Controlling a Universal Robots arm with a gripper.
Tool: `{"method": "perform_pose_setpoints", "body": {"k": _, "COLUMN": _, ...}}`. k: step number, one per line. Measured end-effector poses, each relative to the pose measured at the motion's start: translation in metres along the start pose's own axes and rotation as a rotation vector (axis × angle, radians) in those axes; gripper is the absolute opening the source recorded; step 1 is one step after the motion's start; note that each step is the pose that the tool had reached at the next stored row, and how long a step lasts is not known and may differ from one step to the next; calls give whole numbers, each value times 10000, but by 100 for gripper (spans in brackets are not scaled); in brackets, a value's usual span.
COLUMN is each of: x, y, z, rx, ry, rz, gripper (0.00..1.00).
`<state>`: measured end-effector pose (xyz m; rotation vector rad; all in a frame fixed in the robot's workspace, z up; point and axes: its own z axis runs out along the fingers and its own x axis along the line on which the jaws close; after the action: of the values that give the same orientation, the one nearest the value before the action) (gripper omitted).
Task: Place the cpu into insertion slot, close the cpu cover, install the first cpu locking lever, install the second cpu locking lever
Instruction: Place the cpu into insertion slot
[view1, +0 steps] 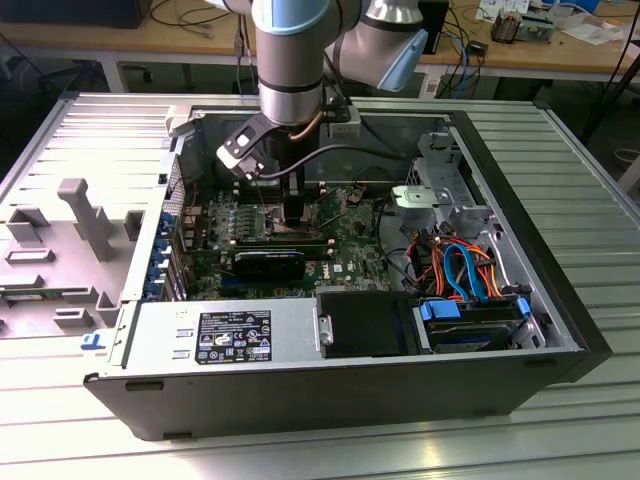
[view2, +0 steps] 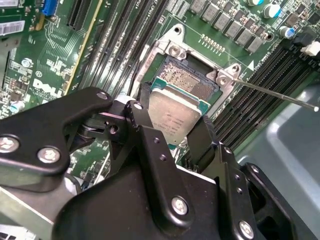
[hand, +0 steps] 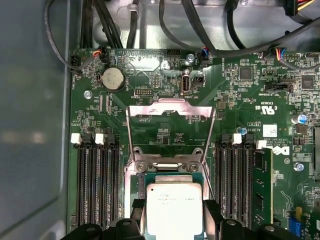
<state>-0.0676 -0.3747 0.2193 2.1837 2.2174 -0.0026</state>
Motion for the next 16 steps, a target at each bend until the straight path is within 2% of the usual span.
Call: {"method": "perform_pose_setpoints", "body": {"k": 16, "x": 1, "y": -4, "z": 39, "rx": 0, "ry": 1, "rz": 0, "gripper": 55}}
